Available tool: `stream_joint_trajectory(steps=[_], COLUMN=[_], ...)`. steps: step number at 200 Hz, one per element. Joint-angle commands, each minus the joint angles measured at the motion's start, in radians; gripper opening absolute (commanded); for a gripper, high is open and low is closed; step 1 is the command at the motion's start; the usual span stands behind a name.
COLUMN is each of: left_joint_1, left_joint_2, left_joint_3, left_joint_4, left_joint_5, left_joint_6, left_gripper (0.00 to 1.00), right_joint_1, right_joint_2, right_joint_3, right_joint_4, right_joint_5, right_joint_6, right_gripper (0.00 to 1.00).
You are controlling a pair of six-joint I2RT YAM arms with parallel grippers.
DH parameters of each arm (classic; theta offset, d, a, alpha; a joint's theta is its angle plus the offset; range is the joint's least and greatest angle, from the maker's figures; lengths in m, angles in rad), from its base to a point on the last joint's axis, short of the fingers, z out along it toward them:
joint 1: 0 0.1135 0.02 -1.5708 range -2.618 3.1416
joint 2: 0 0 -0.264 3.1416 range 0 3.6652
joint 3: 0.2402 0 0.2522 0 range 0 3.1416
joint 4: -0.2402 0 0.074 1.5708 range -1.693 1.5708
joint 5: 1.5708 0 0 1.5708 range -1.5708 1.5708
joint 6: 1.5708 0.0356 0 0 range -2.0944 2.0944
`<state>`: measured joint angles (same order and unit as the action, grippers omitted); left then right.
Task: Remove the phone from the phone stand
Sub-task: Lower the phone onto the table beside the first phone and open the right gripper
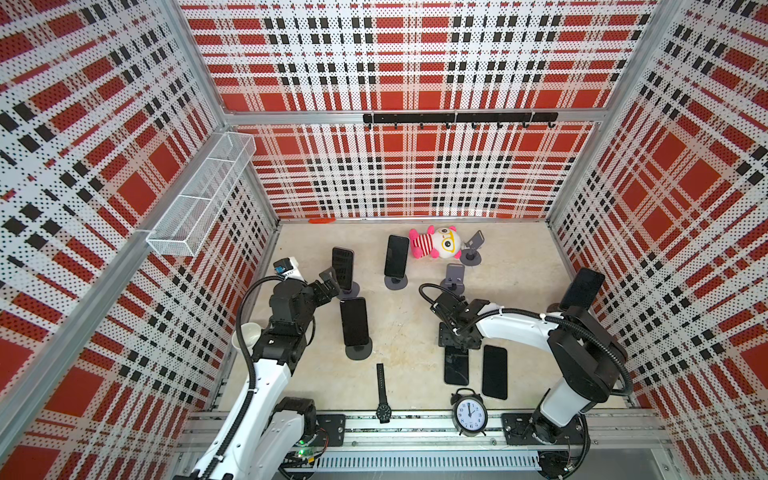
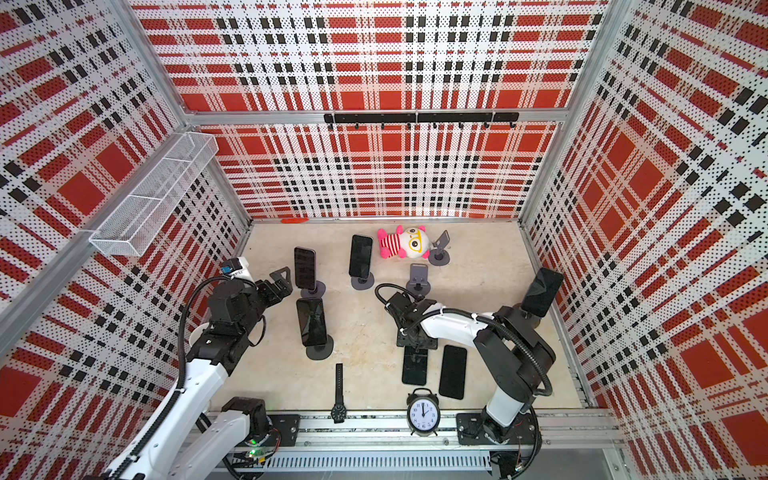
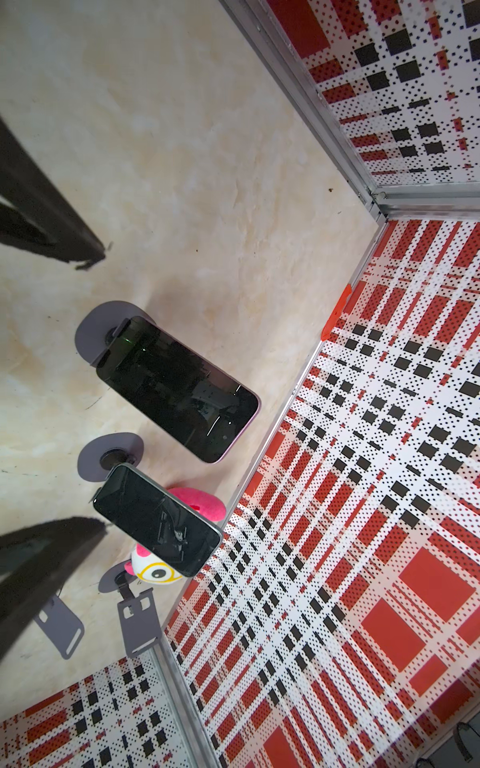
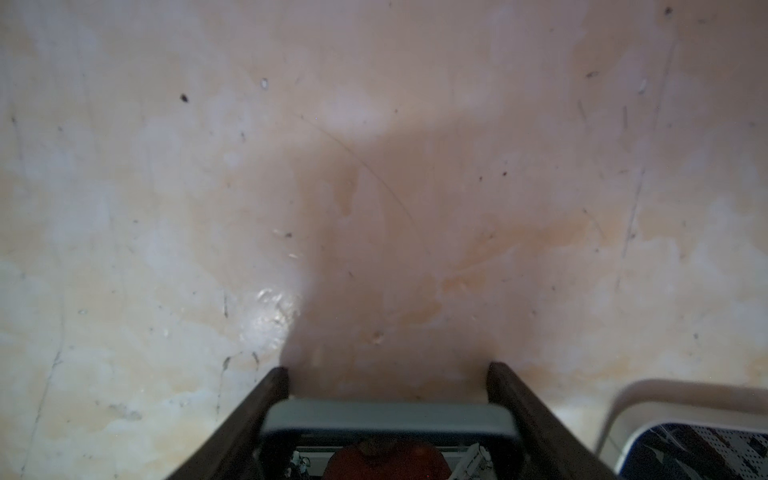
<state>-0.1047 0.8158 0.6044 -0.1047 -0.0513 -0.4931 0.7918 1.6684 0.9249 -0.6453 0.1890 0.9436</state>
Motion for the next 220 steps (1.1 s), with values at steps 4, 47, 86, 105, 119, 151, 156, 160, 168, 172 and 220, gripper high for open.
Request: stream_joint_trajectory(steps=[4,47,86,105,119,151,156,160,168,172,220], left_joint_1=[-0.010,-0.013,-0.014,-0.015,-0.014,-0.018,-0.019,-0.018,-0.018,-0.018,-0.019], left_joint_2=[-0.006,-0.008,-0.011,-0.012,-0.013,-0.018,-0.017,-0.019,-0.020,-0.021,-0.025], left_joint_3=[0.015,0.018,0.018,0.018,0.021,0.024,0.024,0.024,0.024,0.024,0.024], left_joint_4=[0.008,0.009,0.010,0.009,0.007,0.001,0.001,0.000,0.000,0.000,-0.006], left_joint_5=[0.015,0.030,0.029,0.031,0.036,0.033,0.033,0.033,0.033,0.033,0.026], left_joint_6=[0.014,0.022,0.022,0.021,0.022,0.025,0.025,0.024,0.025,0.025,0.029], left_gripper=[0.98,0.98,0.98,0.98,0.98,0.98,0.98,0.98,0.98,0.98,0.98], right_joint_1=[0.005,0.006,0.006,0.005,0.006,0.006,0.006,0.006,0.006,0.006,0.006], right_joint_2=[0.033,0.040,0.039,0.032,0.030,0.039,0.040,0.041,0.043,0.044,0.030], right_joint_3=[-0.053,-0.060,-0.057,-0.064,-0.066,-0.068,-0.068,-0.068,-0.066,-0.066,-0.060], right_joint_4=[0.037,0.035,0.031,0.039,0.045,0.047,0.047,0.047,0.047,0.046,0.040], right_joint_5=[0.049,0.053,0.059,0.063,0.063,0.067,0.064,0.063,0.062,0.062,0.062], right_joint_6=[0.011,0.010,0.010,0.017,0.020,0.021,0.021,0.021,0.020,0.020,0.022], right_gripper=[0.74,0.75,0.77,0.78,0.79,0.78,0.78,0.78,0.78,0.78,0.78])
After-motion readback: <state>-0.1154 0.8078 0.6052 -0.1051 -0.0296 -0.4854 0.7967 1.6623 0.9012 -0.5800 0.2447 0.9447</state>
